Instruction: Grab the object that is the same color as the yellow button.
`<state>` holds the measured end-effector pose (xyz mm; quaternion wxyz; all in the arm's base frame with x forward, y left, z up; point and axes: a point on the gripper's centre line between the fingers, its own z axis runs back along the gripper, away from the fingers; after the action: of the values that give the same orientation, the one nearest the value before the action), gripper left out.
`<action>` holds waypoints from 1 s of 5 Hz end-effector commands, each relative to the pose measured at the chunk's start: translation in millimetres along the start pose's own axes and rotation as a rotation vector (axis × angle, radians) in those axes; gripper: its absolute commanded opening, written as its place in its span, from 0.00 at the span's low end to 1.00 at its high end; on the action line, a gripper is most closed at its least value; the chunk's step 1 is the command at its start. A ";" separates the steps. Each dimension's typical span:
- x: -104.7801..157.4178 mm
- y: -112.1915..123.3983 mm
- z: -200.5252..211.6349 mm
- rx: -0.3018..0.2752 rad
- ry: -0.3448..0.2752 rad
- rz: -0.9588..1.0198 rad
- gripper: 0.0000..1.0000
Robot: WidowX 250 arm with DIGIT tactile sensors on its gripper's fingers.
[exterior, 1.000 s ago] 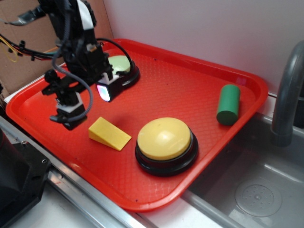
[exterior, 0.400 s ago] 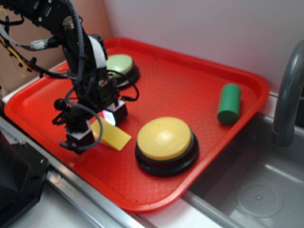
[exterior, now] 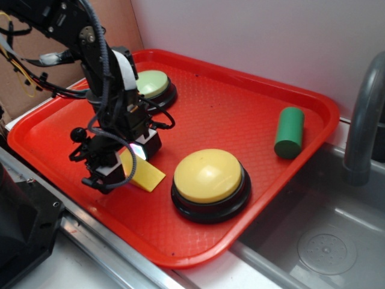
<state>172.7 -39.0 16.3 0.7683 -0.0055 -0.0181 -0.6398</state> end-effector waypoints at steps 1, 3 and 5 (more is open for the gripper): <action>5.5 21.0 53.0 0.043 0.122 0.393 0.00; -12.8 51.5 119.7 0.017 0.133 0.893 0.00; -34.4 77.7 171.4 0.037 0.055 1.337 0.00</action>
<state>236.8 16.5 176.1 0.9993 0.0089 0.0223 -0.0279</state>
